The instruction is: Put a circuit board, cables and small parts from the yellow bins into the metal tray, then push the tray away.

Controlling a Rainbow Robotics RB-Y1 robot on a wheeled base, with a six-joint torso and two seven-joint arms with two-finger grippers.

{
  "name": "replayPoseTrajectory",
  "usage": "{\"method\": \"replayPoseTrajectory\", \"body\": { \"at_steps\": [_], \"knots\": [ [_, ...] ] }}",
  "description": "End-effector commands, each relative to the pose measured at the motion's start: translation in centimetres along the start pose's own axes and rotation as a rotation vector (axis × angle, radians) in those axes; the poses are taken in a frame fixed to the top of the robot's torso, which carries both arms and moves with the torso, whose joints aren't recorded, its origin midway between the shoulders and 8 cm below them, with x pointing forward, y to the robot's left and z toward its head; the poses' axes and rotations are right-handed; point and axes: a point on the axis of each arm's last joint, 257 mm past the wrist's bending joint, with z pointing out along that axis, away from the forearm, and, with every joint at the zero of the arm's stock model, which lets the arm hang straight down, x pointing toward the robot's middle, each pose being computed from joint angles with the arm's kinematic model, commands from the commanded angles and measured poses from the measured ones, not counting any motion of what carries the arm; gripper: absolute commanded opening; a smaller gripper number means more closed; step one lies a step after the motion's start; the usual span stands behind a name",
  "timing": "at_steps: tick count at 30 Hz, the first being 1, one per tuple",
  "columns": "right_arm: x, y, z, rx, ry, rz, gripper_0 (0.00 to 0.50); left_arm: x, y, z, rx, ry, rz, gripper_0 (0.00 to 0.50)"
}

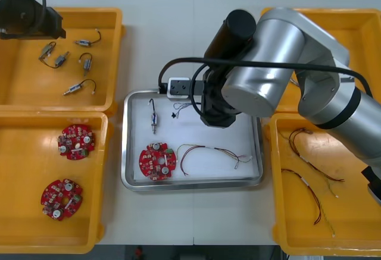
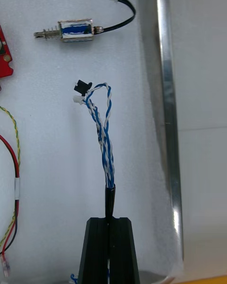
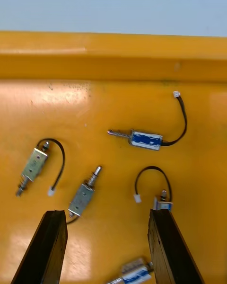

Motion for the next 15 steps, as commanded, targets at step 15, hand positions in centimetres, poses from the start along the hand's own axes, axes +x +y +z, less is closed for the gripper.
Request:
{"method": "replayPoseTrajectory", "body": {
  "at_steps": [15],
  "knots": [
    [4.6,1.2,6.8,-0.025,0.087,-0.085,0.000,-4.7,4.7,1.0,-0.037,-0.183,0.093,0.500]
  ]
}}
